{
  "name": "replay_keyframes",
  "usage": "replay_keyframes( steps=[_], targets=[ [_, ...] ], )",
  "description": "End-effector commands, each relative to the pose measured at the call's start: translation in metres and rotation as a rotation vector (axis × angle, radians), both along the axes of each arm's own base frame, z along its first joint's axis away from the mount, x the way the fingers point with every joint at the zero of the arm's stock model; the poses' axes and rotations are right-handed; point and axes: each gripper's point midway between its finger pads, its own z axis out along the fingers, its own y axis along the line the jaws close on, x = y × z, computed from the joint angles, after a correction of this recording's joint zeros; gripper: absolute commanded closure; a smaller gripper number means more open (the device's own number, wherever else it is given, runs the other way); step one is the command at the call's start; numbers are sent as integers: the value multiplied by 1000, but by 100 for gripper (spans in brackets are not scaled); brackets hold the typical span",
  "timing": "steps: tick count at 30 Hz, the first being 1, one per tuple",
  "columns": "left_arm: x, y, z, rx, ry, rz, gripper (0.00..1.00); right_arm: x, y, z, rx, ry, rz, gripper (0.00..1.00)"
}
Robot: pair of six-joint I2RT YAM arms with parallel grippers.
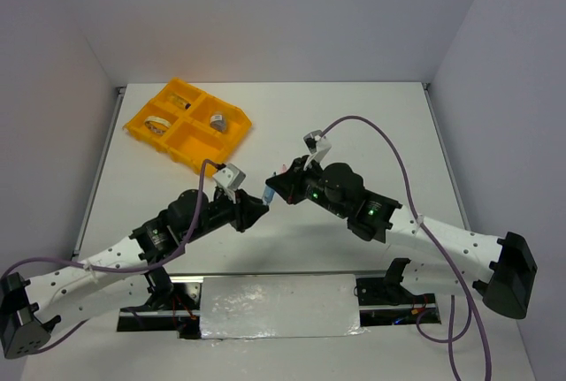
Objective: Sort the stationery into containers
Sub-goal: Close the pen cap on the pen.
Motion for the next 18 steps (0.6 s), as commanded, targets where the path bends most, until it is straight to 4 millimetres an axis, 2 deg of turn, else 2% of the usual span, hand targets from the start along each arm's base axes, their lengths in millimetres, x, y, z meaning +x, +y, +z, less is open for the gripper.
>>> replay_keyframes(
  steps=[1,3,4,5,6,7,8,9,13,15,18],
  targets=[
    [5,-3,38,-50,-62,7,71,1,8,27,37,-76,8,100],
    [6,-1,40,-43,-59,16,63,4,3,25,15,-92,-10,100],
    [6,0,48,-55,-67,20,59,5,1,25,-1,-100,-17,100],
    [6,1,51,-60,-69,23,52,6,-1,25,-25,-123,-15,100],
    [6,2,54,-63,-67,30,28,6,-3,27,-44,-132,-17,100],
    [6,3,55,-66,-66,38,15,6,-4,28,-56,-142,-14,100],
    [7,5,57,-67,-67,49,5,5,-6,32,-67,-161,-8,100],
    [7,5,58,-71,-65,51,1,4,-7,34,-71,-165,-5,100],
    [4,4,65,-92,-60,36,1,3,-10,45,-102,-208,12,100],
    [0,1,69,-114,-70,12,4,2,-12,48,-103,-209,7,100],
    [-2,-1,64,-127,-57,2,14,-2,-12,54,-76,-211,22,100]
  ],
)
